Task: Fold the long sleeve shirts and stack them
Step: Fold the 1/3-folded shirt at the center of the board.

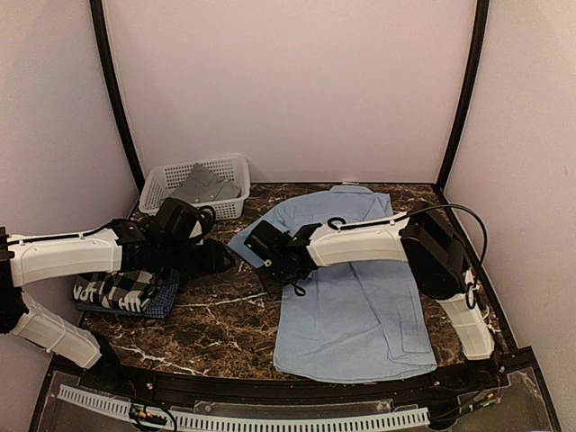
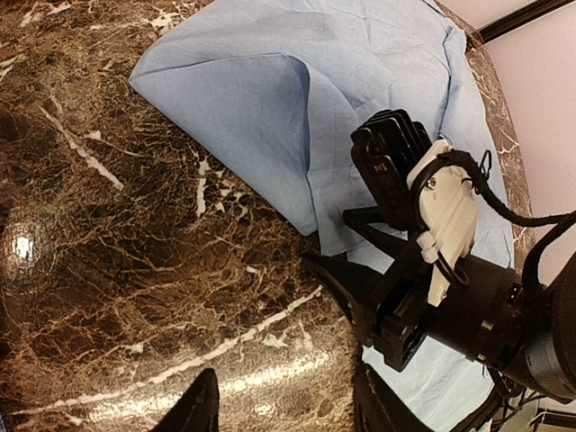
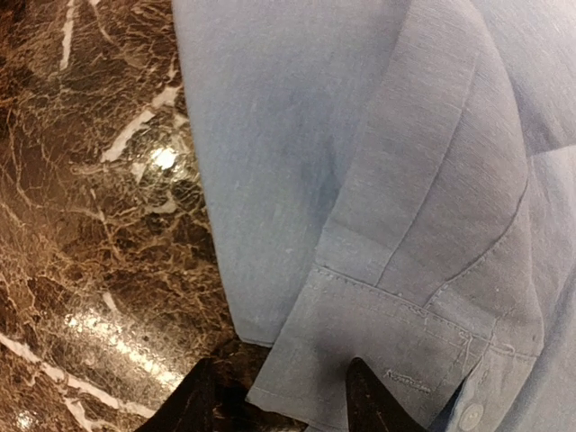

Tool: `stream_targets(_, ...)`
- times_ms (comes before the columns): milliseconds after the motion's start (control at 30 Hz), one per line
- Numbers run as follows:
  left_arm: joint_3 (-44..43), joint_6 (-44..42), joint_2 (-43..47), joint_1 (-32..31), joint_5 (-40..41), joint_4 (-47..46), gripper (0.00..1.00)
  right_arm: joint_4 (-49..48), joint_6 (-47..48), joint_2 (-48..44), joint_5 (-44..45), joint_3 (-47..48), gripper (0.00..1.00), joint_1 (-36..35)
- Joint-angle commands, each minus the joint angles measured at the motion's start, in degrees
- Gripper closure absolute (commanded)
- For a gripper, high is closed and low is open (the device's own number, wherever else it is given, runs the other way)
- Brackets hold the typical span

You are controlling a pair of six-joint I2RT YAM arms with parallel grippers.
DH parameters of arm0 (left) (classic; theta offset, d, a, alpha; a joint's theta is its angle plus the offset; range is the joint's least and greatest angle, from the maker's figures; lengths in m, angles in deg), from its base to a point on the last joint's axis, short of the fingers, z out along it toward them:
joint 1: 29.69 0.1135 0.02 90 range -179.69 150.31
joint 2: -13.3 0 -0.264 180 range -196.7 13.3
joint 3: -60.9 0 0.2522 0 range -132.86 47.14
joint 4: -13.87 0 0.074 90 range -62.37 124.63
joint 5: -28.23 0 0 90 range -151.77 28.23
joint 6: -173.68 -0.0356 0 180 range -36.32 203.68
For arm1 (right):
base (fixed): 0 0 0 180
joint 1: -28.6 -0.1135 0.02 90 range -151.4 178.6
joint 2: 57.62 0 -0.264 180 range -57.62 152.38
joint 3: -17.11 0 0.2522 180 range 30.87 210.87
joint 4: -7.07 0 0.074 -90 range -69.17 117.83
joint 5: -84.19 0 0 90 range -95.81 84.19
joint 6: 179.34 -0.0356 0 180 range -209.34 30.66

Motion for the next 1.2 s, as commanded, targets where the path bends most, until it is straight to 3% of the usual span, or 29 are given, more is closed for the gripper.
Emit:
stream_targets(0,0.99,-0.43,1.43,0.35,-0.33,0.43,0.51,2.11,-1.59,2.15,1.46,0.38,0.58,-0.4)
stream_targets(167,0.99,-0.81,1.85,0.4,-0.57,0.61,0.51,1.91,-2.02,0.8,1.24,-1.0,0.82,-0.42)
stream_targets(333,0.48,-1.34,1.94,0.35,-1.82,0.76,0.51,2.26,-1.89,-0.74,0.69,-0.43,1.0,-0.3)
stream_targets(600,0.4,-2.29,2.78,0.35,-4.69,0.93,0.51,2.48,-1.24,-4.69,-1.57,1.84,1.0,1.01)
stream_targets(767,1.01,-1.57,2.62,-0.32,-11.28,0.18,0.51,0.62,-0.98,-9.19,-6.69,1.72,1.0,3.52)
stream_targets(1167,0.3,2.91,-3.25,-14.45,-13.58,5.83,0.52,-3.65,2.37,-15.99,-10.52,0.65,1.0,11.94)
